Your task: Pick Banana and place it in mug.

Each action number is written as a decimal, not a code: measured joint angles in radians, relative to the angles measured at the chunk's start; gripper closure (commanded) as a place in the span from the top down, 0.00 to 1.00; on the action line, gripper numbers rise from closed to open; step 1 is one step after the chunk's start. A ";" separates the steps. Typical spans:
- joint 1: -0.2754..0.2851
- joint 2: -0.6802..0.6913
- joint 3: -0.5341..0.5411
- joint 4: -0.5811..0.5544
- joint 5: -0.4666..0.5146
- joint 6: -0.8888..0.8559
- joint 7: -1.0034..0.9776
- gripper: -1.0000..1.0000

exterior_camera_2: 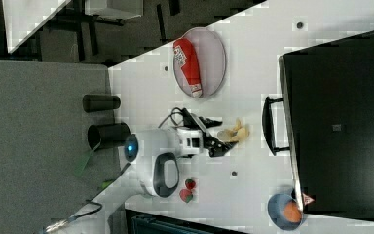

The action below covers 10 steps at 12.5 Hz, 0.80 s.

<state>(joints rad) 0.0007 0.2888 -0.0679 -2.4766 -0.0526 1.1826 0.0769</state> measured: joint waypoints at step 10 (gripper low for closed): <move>0.019 0.060 0.020 -0.008 0.030 0.059 -0.005 0.24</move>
<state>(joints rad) 0.0199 0.3486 -0.0476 -2.4844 -0.0222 1.2412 0.0724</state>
